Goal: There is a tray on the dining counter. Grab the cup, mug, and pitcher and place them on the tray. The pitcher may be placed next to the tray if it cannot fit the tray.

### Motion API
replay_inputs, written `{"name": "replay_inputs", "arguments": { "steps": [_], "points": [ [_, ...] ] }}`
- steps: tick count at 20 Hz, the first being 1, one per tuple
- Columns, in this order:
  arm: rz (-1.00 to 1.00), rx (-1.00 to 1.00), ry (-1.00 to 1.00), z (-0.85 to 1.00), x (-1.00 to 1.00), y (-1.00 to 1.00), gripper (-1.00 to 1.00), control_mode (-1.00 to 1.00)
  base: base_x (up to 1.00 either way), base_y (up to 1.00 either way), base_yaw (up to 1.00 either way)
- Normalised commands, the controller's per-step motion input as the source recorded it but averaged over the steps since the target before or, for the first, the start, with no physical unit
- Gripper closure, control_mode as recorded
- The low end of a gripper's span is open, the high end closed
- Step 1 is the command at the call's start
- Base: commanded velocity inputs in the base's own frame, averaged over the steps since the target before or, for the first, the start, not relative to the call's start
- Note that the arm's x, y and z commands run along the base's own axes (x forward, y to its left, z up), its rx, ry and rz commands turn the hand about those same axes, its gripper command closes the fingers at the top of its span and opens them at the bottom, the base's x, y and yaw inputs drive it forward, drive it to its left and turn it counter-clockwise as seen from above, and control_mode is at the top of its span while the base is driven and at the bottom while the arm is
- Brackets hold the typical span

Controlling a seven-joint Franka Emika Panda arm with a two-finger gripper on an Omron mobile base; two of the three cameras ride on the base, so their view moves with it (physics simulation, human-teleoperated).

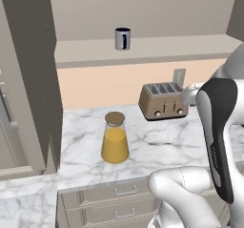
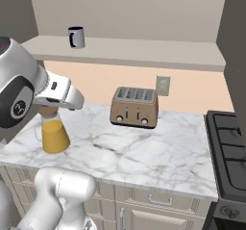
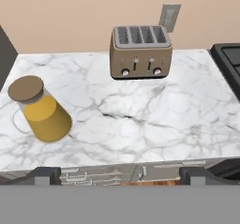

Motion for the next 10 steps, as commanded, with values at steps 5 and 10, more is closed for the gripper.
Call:
{"name": "replay_inputs", "arguments": {
  "steps": [5, 10],
  "points": [
    [0.00, 0.00, 0.00, 0.00, 0.00, 0.00, -1.00, 1.00, 0.61, 0.00, 0.00],
    [0.00, 0.00, 0.01, 0.10, 0.33, 0.35, -1.00, -1.00, 0.00, 0.00, 0.00]
  ]
}}
